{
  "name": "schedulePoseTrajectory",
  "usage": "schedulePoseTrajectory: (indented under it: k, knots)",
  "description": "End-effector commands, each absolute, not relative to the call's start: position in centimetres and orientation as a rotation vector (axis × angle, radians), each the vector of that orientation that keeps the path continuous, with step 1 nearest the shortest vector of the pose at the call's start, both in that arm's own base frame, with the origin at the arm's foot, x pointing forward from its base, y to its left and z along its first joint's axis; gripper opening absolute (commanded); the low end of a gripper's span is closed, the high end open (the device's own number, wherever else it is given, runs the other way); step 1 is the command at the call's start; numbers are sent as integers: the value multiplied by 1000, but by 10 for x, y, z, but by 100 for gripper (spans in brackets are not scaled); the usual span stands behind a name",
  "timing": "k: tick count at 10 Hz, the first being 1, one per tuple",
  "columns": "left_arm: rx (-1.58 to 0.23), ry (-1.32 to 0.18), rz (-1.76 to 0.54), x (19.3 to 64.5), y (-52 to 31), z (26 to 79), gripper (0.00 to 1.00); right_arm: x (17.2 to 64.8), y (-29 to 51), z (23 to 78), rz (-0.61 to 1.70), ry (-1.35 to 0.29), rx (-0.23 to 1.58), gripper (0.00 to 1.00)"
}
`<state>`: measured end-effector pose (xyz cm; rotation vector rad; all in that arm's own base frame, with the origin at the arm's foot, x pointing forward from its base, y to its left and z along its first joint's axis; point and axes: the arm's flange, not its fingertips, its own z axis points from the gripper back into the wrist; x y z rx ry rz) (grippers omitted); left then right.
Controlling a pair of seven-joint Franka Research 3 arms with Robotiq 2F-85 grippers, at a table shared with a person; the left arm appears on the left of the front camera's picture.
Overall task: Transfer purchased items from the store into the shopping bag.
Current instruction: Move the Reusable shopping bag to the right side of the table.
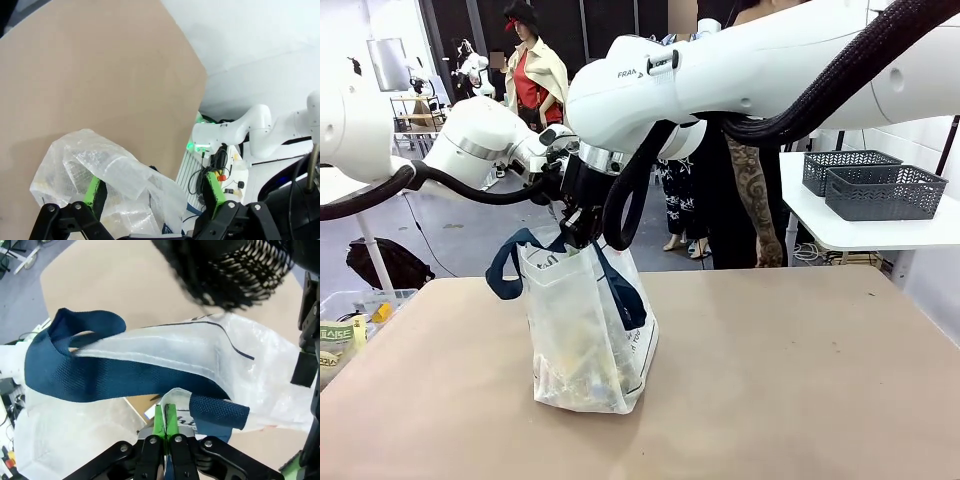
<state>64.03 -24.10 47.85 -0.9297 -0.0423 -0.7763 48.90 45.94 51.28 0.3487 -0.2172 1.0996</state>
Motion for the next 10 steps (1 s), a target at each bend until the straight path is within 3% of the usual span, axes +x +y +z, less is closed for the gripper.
schedulePoseTrajectory:
  k: [1,3,4,8,9,10]
  knots:
    - [-862,-32,-729,651,-247,476,100,491,463,513,1130,-204,320,0]
    - [-803,-35,-697,653,-250,474,96,490,463,512,1129,-207,321,0]
    - [-780,-43,-695,653,-250,473,83,490,463,512,1127,-208,320,0]
    - [-746,-60,-673,650,-251,475,6,490,460,512,1124,-217,322,0]
    - [-739,-61,-665,651,-251,476,0,490,460,512,1123,-219,322,0]
    - [-736,-61,-664,651,-251,476,0,489,460,512,1124,-220,321,0]
